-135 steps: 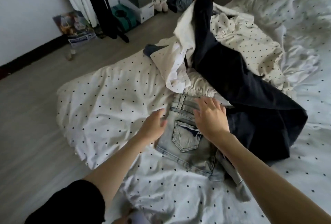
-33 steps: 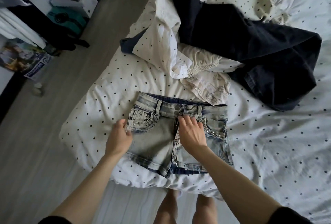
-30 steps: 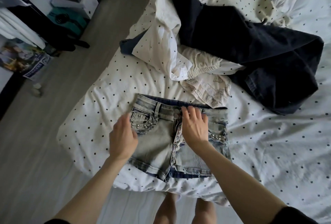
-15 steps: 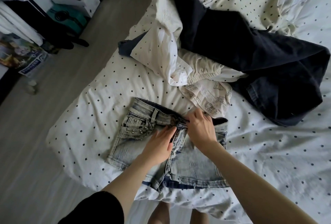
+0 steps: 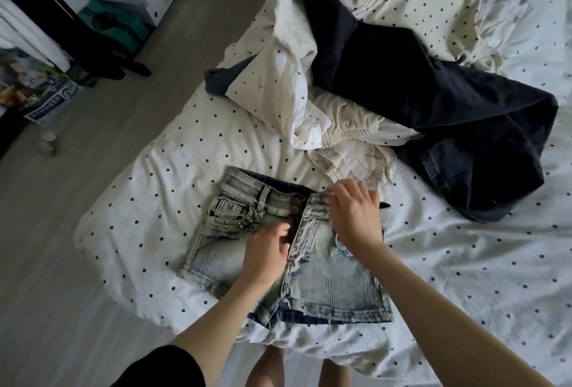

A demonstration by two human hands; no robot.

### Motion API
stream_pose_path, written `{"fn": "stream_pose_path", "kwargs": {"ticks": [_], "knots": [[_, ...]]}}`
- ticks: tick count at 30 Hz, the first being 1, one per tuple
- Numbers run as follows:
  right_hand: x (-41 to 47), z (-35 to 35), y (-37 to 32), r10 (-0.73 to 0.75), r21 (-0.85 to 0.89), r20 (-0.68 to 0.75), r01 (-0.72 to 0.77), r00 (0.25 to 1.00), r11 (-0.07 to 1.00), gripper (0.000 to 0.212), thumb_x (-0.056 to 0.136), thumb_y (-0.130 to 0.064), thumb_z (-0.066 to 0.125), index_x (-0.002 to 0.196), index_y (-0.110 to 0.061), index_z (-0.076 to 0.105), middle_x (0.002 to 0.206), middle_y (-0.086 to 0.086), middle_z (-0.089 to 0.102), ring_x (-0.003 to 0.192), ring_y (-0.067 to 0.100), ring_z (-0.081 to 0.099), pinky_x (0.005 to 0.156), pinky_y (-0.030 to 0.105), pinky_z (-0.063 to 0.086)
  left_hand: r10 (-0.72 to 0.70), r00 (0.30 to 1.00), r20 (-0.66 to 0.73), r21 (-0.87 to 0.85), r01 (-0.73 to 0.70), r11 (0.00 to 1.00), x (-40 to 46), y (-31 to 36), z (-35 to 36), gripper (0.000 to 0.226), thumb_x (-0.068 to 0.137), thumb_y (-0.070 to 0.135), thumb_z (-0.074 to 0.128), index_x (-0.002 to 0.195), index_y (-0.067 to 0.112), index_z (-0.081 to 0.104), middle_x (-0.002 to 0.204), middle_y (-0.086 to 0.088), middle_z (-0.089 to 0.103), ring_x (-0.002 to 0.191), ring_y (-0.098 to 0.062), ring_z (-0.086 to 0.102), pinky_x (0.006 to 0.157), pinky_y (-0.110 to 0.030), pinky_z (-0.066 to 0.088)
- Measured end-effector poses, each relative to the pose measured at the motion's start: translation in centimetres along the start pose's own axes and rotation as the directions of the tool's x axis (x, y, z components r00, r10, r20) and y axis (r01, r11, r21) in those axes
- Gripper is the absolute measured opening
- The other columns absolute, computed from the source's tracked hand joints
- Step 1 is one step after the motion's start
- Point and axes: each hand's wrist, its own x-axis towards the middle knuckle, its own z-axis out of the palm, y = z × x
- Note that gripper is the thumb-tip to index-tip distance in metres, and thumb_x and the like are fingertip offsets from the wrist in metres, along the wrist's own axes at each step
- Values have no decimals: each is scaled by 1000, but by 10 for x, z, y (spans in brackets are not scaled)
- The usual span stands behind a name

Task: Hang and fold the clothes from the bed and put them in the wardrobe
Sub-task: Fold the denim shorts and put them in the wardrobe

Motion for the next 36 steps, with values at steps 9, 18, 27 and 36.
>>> {"fn": "stream_pose_path", "kwargs": {"ticks": [9, 18, 27, 36], "knots": [[-80, 57, -39, 170, -75, 423, -152, 890, 985, 48, 98, -26, 39, 144, -12, 33, 151, 9, 30, 137, 24, 32, 113, 41, 25, -201, 915, -349, 140, 263, 955, -28, -60, -63, 49, 84, 13, 65, 131, 12, 51, 131, -7, 54, 124, -27, 47, 100, -50, 34], [-79, 65, -30, 154, -139, 688, -79, 709, 987, 65, 99, -46, 29, 151, -20, -1, 158, 1, -13, 146, 17, -11, 117, 43, -3, -371, 926, -68, -102, 363, 926, -19, -59, -90, 22, 93, 25, 56, 104, 6, 54, 84, -6, 58, 67, -19, 50, 58, -28, 37], [-86, -8, 7, 501, 486, 606, -786, 618, 381, 34, 101, -27, 39, 125, -8, 55, 122, 8, 61, 101, 18, 56, 90, 34, 45, -3, 1000, 11, -118, 5, 993, -42, 73, -60, 16, 95, 17, 51, 111, 14, 53, 79, 3, 58, 48, -9, 43, 40, -20, 31], [-110, -45, 77, 519, 553, 705, -833, 483, 23, 24, 102, -27, 36, 102, -15, 57, 99, 5, 64, 90, 22, 61, 81, 36, 51, -1, 950, 312, -116, 39, 993, -29, 139, 53, 41, 96, 15, 46, 136, 22, 42, 128, -5, 56, 109, -25, 58, 87, -35, 48]]}}
